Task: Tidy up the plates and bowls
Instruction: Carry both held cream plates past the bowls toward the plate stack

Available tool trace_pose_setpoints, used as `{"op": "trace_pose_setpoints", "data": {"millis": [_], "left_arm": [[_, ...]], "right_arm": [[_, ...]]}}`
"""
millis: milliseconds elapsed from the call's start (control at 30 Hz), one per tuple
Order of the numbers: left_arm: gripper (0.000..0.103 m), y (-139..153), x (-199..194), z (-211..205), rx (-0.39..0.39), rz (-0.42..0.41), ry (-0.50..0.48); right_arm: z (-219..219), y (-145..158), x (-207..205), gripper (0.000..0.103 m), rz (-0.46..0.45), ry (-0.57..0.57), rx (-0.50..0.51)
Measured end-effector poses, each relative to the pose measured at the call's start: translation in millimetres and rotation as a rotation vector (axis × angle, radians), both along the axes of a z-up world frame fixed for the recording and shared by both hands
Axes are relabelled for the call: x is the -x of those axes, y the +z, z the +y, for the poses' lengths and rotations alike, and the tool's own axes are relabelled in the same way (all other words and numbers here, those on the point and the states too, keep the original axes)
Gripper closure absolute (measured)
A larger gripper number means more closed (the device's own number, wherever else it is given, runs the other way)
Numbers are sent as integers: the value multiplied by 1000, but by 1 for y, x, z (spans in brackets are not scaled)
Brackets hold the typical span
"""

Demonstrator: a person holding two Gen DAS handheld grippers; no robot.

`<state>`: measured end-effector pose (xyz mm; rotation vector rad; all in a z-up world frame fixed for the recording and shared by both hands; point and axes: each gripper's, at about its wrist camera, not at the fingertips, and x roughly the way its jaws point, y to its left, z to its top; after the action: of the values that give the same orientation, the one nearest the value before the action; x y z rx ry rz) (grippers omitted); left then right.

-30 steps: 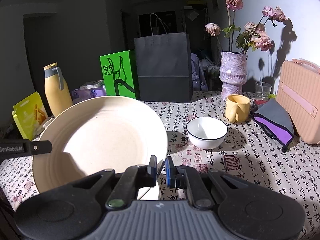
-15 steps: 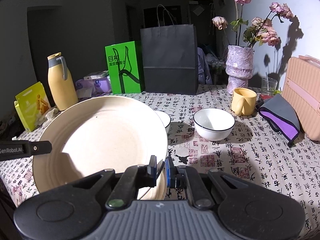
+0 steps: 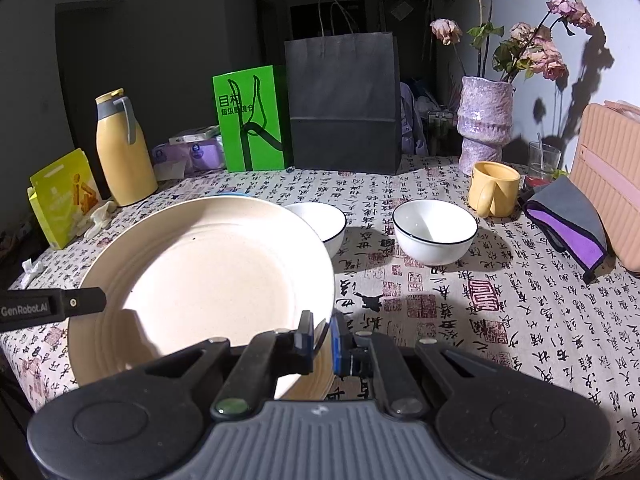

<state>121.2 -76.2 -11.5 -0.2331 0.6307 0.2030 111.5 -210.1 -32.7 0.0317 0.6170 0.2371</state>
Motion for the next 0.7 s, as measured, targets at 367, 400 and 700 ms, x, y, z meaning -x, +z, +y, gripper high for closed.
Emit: {"op": "trace_pose_setpoints", "data": {"millis": [367,400,700], "left_arm": [[90,-10,-3,1,-7,21,6],[90,-11,-3,1,-8,22,6],[90,-19,-7,-1,-28,38,10]], "right_arm": [[3,-11,-3,94,31,7,6],[4,-11,-3,94,33,7,6],[5,-18,-7,94,53,8,10]]}}
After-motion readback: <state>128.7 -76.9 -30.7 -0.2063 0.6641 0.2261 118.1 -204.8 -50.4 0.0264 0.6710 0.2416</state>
